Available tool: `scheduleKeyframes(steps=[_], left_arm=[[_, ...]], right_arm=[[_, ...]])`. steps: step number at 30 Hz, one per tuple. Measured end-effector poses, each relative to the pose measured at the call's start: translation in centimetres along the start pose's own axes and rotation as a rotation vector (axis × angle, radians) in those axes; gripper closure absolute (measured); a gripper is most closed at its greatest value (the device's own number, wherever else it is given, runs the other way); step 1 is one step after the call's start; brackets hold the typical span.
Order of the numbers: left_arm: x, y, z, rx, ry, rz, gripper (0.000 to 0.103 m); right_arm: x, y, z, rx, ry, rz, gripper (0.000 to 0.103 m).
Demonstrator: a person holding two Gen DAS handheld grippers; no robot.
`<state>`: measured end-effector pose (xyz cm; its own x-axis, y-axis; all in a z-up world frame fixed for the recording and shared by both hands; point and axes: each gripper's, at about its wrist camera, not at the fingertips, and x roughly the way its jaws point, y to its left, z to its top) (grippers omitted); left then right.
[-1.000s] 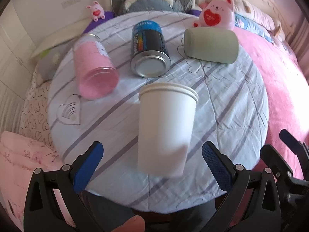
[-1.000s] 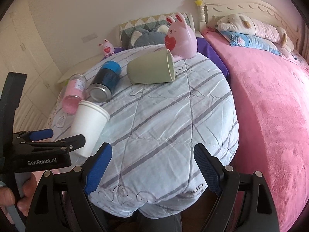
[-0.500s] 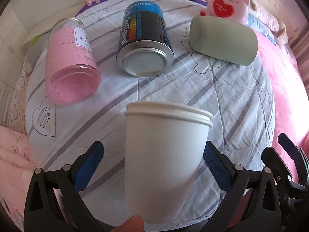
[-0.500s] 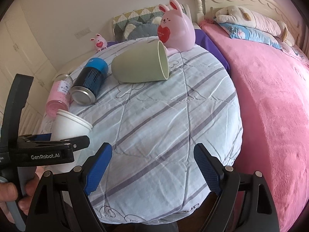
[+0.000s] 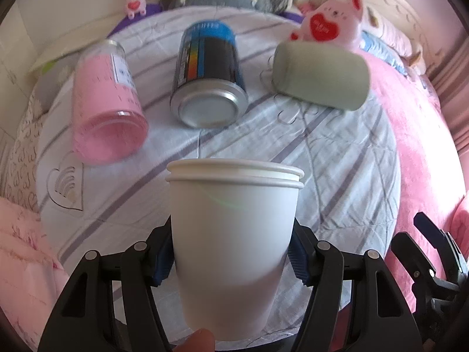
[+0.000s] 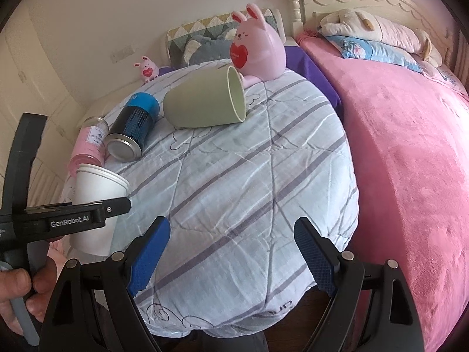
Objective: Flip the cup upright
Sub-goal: 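Lift the white cup with the left gripper and carry it away from the can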
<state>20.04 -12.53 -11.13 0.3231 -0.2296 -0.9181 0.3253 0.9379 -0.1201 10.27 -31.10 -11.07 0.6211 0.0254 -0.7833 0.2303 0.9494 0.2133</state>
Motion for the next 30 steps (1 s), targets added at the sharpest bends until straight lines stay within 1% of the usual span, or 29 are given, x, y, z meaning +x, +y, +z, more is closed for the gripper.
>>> scheduleKeyframes(steps=[4,7,8,10,11,14,15,16,18,21,23,30], left_arm=[[-1.8,-0.2,-0.7,0.017,-0.066,0.010,0.038],[-3.7,-0.1,-1.2,0.029,-0.173,0.046,0.038],[-4.0,0.2,-1.3,0.029,-0.218,0.059,0.038],[-4.9,0.7,-2.2,0.017,-0.348,0.083,0.038],[-4.9,0.9,-2.5,0.013,-0.389,0.083,0.038],[-5.2,1.5,-4.3,0.019,-0.570,0.094,0.037],[-4.9,1.5,-5.3,0.034,-0.640,0.134,0.037],[-4.4,1.3,-5.0,0.044,-0.668,0.162,0.037],[-3.6,1.4,-5.4,0.057,-0.693,0.174,0.037],[-2.6,1.6,-6.4,0.074,-0.701,0.179,0.037],[-2.6,1.7,-7.5,0.081,-0.710,0.181,0.037],[-2.6,2.2,-9.3,0.066,-0.719,0.181,0.037]], right_arm=[[-0.8,-0.1,-0.3,0.002,-0.013,-0.003,0.015],[-1.3,-0.1,-0.6,0.001,-0.019,-0.002,0.015],[-1.5,0.0,-0.7,-0.001,-0.021,-0.003,0.015],[-1.9,0.2,-0.9,-0.004,-0.027,-0.005,0.015],[-2.1,0.2,-1.0,-0.006,-0.029,-0.006,0.015],[-2.6,0.6,-1.4,-0.016,-0.031,-0.010,0.015],[-2.7,0.7,-1.6,-0.020,-0.031,-0.013,0.015],[-2.8,0.8,-1.7,-0.022,-0.029,-0.015,0.015],[-3.1,1.0,-2.1,-0.027,-0.027,-0.019,0.015],[-3.6,1.3,-2.4,-0.033,-0.030,-0.029,0.015],[-4.0,1.6,-2.6,-0.037,-0.033,-0.036,0.015],[-4.8,2.5,-3.2,-0.052,-0.038,-0.049,0.015]])
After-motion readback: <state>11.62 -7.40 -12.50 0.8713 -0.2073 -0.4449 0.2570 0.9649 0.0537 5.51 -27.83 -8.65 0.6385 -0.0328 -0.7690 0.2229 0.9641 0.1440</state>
